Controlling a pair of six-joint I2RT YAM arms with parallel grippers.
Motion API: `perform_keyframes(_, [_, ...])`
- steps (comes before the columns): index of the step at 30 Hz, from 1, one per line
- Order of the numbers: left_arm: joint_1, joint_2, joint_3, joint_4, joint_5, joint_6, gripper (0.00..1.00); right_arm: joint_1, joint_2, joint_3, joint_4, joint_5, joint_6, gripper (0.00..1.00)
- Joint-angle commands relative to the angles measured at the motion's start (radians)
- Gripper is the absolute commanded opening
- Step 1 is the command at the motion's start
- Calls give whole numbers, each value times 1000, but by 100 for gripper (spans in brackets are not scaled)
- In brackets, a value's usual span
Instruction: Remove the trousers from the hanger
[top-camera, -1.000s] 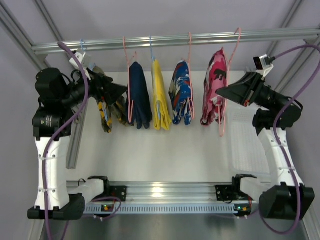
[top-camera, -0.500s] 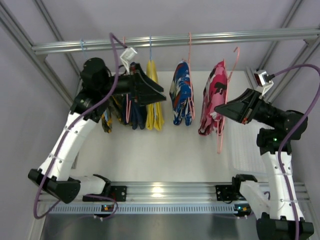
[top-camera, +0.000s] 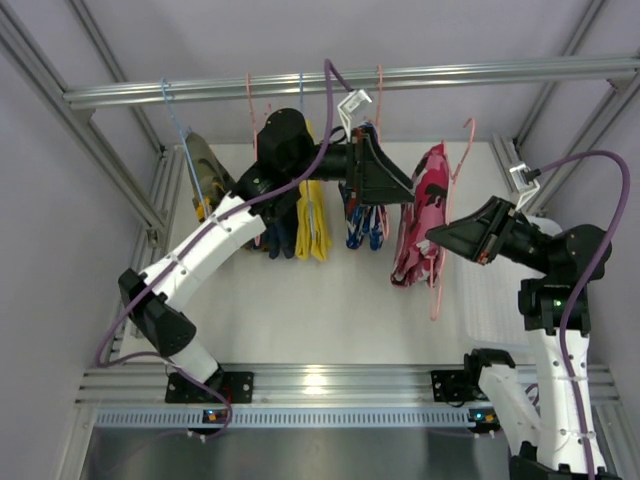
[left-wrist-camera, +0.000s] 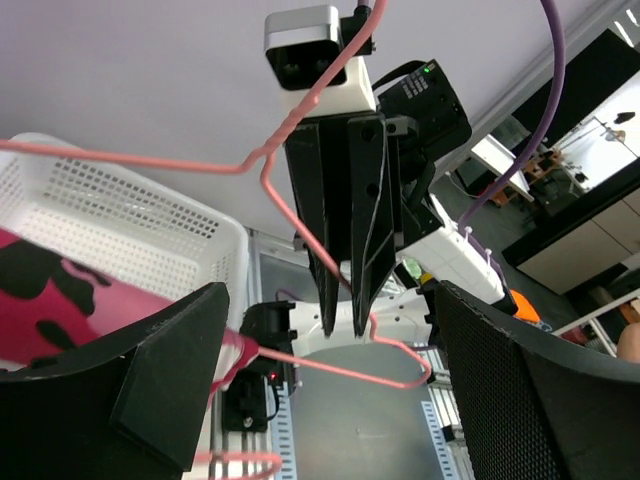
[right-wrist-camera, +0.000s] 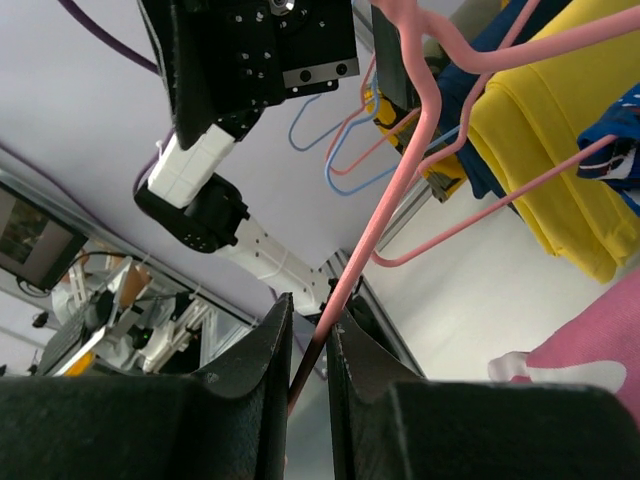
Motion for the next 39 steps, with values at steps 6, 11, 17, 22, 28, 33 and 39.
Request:
perform_keyframes(6, [-73, 109, 97, 170, -97, -99, 84, -6, -58, 94, 17, 72, -197, 0])
perform_keyframes(11, [-103, 163, 80, 261, -87, -191, 80, -6, -64, 87, 7, 70, -206, 0])
perform_keyframes(17, [-145, 206, 77, 379, -76, -264, 77, -6, -58, 79, 13, 67, -203, 0])
perform_keyframes(22, [-159, 250, 93, 494, -102, -357, 69, -6, -61, 73, 1, 63, -211, 0])
perform_keyframes(28, [-182, 263, 43, 650, -104, -466, 61, -6, -56, 70, -8, 63, -223, 0])
perform_keyframes(33, [-182, 278, 47, 698, -142, -507, 53, -6, -67, 64, -57, 66, -268, 0])
perform_keyframes(39, [-189, 299, 47, 703, -162, -518, 48, -6, -69, 45, -53, 67, -269, 0])
